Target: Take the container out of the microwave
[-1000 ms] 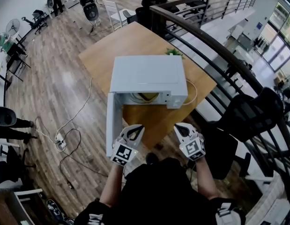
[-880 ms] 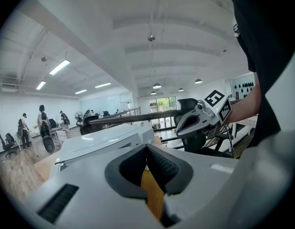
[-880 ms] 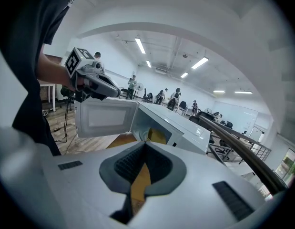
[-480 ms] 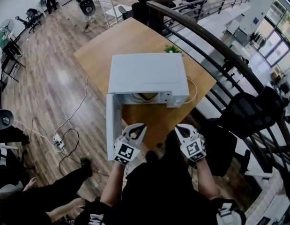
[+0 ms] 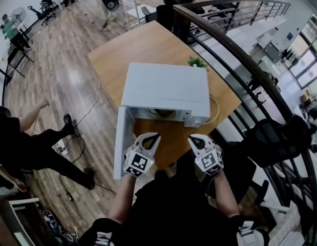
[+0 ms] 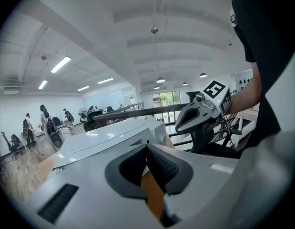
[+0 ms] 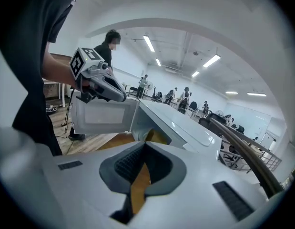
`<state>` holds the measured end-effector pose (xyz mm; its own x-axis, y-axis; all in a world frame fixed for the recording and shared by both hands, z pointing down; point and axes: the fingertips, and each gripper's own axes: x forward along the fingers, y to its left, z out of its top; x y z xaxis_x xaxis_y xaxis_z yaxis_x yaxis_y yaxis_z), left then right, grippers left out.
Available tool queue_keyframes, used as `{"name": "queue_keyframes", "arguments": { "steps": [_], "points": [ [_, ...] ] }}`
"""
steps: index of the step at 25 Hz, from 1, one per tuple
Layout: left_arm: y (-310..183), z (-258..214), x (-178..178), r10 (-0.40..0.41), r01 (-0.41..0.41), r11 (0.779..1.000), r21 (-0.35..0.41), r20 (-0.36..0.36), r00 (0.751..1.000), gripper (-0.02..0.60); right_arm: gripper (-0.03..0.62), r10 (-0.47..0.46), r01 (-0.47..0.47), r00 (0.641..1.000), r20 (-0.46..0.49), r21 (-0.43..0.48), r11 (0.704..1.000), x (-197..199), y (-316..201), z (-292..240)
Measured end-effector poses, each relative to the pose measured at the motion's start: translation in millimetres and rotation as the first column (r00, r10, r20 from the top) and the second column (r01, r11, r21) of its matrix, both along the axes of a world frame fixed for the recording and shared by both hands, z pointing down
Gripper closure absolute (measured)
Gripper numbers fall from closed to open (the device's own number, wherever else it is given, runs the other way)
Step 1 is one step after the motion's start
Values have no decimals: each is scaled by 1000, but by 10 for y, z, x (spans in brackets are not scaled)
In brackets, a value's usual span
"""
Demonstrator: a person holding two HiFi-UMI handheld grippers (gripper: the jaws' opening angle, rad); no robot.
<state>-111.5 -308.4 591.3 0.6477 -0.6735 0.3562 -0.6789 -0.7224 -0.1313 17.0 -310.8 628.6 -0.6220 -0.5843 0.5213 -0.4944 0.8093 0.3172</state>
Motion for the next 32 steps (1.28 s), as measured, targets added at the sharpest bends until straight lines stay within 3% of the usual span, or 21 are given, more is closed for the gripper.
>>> {"name": "queue_keyframes", "arguments": {
  "steps": [8, 13, 18, 23, 28, 32],
  "points": [
    [-282, 296, 141, -1, 3, 998, -61, 31, 1000, 579, 595, -30, 30, 999, 23, -15, 999, 22, -241, 60],
    [-518, 533, 239, 18, -13, 995, -99, 48, 999, 579, 595, 5, -4, 1000, 14, -47, 999, 186, -302, 156],
    [-770, 851, 365, 30, -15, 990, -137, 110, 994, 580, 595, 62, -61, 998, 3, -80, 995, 426, -345, 254],
    [-955, 1096, 422, 51, -27, 985, -170, 136, 989, 579, 595, 71, -71, 997, -10, -75, 995, 529, -408, 249],
    [-1097, 1308, 511, 60, -32, 973, -229, 113, 992, 578, 595, 76, -78, 997, -26, -73, 994, 625, -420, 230],
    [-1184, 1456, 519, 90, -48, 967, -251, 159, 983, 577, 595, 77, -79, 997, -27, -76, 994, 619, -402, 250]
  ]
}}
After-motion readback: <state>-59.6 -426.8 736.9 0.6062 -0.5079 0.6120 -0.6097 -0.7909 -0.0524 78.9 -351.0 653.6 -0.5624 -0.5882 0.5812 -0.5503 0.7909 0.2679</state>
